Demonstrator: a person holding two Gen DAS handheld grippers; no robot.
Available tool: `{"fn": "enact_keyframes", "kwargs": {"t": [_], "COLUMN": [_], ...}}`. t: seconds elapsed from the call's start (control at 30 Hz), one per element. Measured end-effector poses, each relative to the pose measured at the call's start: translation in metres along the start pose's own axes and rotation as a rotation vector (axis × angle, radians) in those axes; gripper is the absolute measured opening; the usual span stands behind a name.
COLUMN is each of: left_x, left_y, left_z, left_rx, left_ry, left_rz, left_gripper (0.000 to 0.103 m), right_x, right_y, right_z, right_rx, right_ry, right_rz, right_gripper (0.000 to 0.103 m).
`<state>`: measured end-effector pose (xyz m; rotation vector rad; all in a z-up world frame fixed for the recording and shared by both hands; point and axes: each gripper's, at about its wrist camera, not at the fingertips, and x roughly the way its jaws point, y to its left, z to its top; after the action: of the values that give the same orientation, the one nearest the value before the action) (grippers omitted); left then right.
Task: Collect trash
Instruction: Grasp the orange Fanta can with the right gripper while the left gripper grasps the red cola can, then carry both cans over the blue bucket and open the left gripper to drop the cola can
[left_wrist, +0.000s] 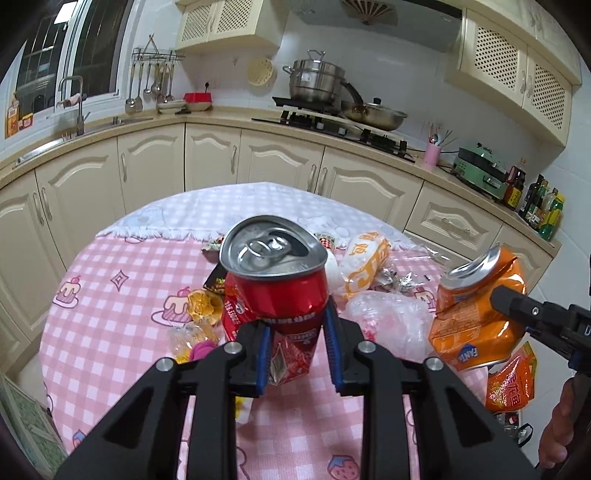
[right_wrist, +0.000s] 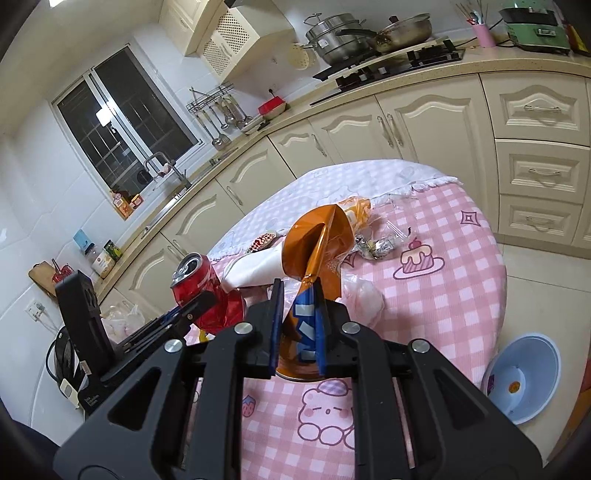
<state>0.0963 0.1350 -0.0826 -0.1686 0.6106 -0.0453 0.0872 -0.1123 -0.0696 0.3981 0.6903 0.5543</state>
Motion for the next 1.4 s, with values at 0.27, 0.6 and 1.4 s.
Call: {"fn": "enact_keyframes", "kwargs": {"t": [0.27,0.6,1.4], "left_x": [-0.018,-0.033,0.028], "left_y": [-0.019,-0.066,-0.299], "left_z": [0.001,-0.006,-0.081], "left_rx": [0.044,0.119,0.476], "left_ry": [-0.015,-0.013,0.231], "left_rz": [-0.023,-0.086,-0.452], "left_gripper": [0.024,0.024,0.024], "right_x": [-0.015,-0.048,-0.174], "right_y": [-0.003,-0.02,-0.181], "right_z": [-0.002,-0.007,-0.062], "right_rx": [0.005,0.033,0.343], "right_ry": [-0.022,-0.07,-0.189], "right_rz": [-0.001,-0.012,-0.374], "right_gripper": [0.015,0.015,0.015]}}
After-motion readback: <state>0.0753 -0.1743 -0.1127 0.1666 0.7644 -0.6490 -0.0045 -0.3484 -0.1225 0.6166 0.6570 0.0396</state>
